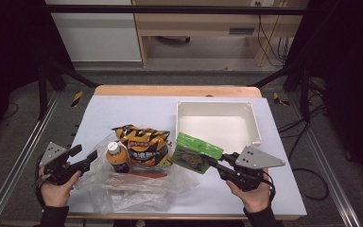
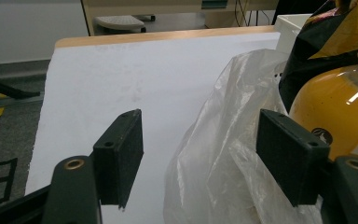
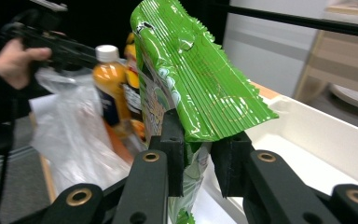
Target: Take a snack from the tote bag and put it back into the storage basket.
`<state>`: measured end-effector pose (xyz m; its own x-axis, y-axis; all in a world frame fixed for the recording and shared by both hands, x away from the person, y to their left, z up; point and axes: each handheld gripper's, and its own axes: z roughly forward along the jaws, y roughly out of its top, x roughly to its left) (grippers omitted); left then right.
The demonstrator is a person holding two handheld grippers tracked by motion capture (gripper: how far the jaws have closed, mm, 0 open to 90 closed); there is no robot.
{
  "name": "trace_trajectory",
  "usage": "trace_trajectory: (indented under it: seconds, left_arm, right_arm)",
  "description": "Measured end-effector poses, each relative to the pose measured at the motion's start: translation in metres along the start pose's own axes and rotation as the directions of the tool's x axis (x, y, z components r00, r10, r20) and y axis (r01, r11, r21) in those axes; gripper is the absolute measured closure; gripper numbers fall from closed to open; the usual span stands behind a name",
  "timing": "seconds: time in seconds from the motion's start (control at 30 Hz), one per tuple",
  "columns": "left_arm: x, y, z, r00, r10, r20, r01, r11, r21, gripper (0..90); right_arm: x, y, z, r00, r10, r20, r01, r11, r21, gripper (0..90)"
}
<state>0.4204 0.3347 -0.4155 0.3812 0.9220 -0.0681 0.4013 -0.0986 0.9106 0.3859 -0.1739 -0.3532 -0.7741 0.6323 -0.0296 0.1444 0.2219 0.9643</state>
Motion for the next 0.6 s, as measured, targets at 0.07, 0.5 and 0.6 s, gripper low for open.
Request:
trace_trajectory:
  seconds: [0.07,0.5,0.6]
  left_arm:
    - [-0.001,0.000,0.001,1.0000,0.002,0.002,-0.002,1.0000,0.001,31.5]
    - [0.000,0.000,0.001,1.0000,0.003,0.003,-0.003,1.0000,-0.001,31.4]
    - [0.000,0.000,0.002,1.0000,0.008,0.006,-0.008,1.0000,-0.001,31.1]
  right_arm:
    - [-0.007,-0.001,-0.004,0.9999,0.006,0.016,-0.006,1.000,-0.002,75.6]
    - [-0.046,-0.005,-0.004,0.9927,0.049,0.110,-0.049,0.999,-0.002,75.7]
    - [-0.053,-0.006,0.003,0.9899,0.050,0.133,-0.052,0.999,0.013,75.7]
